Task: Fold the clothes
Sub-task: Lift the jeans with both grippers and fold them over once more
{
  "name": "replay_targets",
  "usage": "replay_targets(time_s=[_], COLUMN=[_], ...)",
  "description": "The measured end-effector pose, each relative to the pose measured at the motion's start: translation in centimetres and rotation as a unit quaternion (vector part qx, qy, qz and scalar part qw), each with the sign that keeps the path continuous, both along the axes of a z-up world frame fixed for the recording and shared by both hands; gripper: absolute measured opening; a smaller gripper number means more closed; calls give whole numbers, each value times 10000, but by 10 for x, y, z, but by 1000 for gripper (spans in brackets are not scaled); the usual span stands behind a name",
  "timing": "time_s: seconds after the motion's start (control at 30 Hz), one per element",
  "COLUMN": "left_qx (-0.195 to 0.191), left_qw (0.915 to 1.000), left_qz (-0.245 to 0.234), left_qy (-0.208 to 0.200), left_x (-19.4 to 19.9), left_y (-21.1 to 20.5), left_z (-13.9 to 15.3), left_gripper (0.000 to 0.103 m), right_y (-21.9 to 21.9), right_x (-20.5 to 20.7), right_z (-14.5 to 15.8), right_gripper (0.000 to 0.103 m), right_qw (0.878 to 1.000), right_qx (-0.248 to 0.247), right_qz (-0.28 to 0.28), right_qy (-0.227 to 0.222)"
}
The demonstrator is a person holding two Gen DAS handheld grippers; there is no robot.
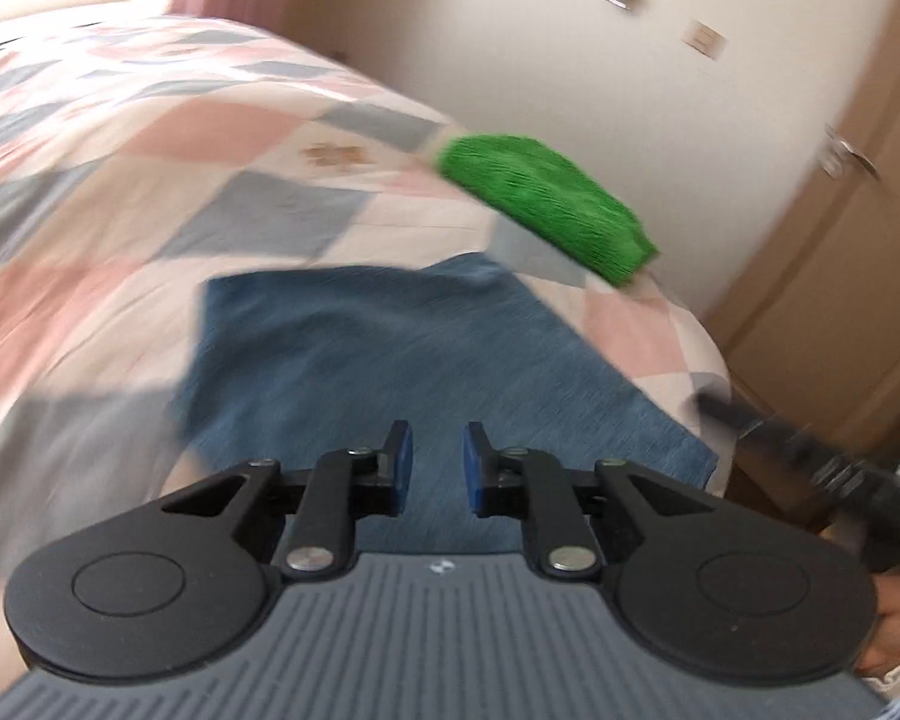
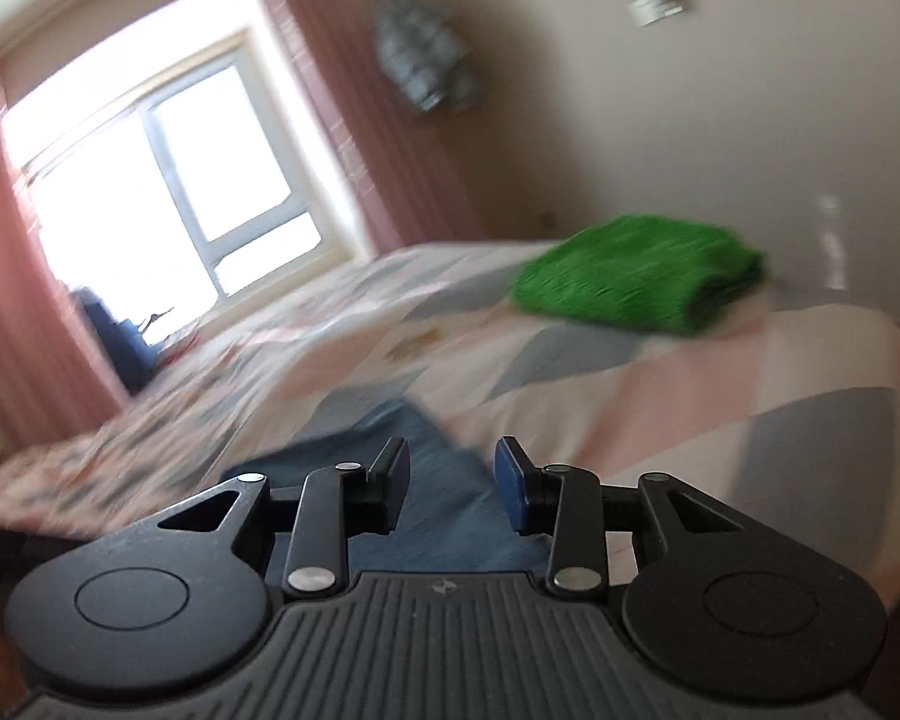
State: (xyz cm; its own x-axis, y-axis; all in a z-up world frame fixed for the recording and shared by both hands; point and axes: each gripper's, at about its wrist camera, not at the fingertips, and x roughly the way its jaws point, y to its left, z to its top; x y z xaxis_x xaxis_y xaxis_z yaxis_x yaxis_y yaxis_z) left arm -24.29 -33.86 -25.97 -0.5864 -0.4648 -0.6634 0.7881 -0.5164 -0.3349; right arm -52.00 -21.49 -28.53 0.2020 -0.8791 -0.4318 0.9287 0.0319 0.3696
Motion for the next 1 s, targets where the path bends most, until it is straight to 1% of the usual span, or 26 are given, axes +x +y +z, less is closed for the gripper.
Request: replay_targets(time_s=[0.07, 0.1, 0.13, 0.17, 0.2, 0.27, 0.33, 0.37, 0.43, 0.47, 0.5, 0.57, 0.67, 0.77, 0.8, 0.87, 0.9, 0.93, 0.97, 1.0], left_qx=[80, 109, 138, 166, 80, -97, -162, -189, -227, -226, -220, -355, -586, -679, -698, -857, -943, -944, -867, -791], left_qw=[9997, 9995, 9995, 9995, 9996, 9994, 9982, 9958, 9863, 9857, 9865, 9906, 9938, 9935, 9931, 9883, 9850, 9846, 9856, 9860], left_qz=[-194, -233, -251, -263, -245, -162, -41, 53, 259, 365, 472, 588, 740, 679, 654, 688, 710, 738, 820, 891], left_qy=[-133, -160, -123, -74, -107, -278, -571, -894, -1612, -1632, -1553, -1184, -586, -617, -683, -1055, -1255, -1273, -1202, -1168], left_x=[-20, -29, -38, -46, -56, -75, -92, -98, -110, -104, -96, -68, -26, 4, 10, 9, 8, 8, 8, 9], left_y=[-24, -37, -49, -60, -70, -90, -109, -117, -132, -134, -134, -113, -78, -26, -12, -3, 1, 0, -3, -5], left_z=[-13, -20, -23, -26, -26, -26, -33, -39, -52, -50, -46, -25, 9, 10, 4, -22, -36, -48, -52, -50], left_gripper=[13, 10, 10, 9, 9, 6, 6, 6, 5, 4, 4, 5, 8, 9, 11, 16, 21, 21, 21, 21], right_y=[-16, -21, -21, -23, -22, -23, -26, -27, -29, -29, -28, -31, -35, -37, -37, -36, -34, -34, -34, -35], right_x=[6, 4, 3, 1, -2, -7, -11, -10, -9, -9, -8, -10, -18, -22, -21, -18, -17, -17, -16, -16], right_z=[-23, -36, -45, -51, -53, -54, -55, -55, -56, -56, -56, -54, -54, -54, -54, -56, -57, -59, -61, -61], right_gripper=[32, 23, 15, 12, 7, 6, 3, 3, 2, 2, 2, 2, 2, 2, 2, 2, 1, 0, 0, 0], right_qw=[9989, 9982, 9978, 9976, 9977, 9978, 9975, 9974, 9972, 9971, 9970, 9967, 9965, 9959, 9960, 9965, 9969, 9971, 9973, 9971], right_qx=[433, 563, 594, 592, 591, 620, 668, 680, 701, 710, 718, 763, 839, 901, 891, 830, 787, 755, 726, 747], right_qz=[-11, -77, -143, -177, -184, -185, -175, -165, -156, -158, -148, -118, -62, -47, -51, -34, -32, -63, -82, -78], right_qy=[195, 208, 250, 326, 289, 172, 123, 163, 224, 240, 264, 251, -6, -118, -95, 17, 65, 100, 115, 135])
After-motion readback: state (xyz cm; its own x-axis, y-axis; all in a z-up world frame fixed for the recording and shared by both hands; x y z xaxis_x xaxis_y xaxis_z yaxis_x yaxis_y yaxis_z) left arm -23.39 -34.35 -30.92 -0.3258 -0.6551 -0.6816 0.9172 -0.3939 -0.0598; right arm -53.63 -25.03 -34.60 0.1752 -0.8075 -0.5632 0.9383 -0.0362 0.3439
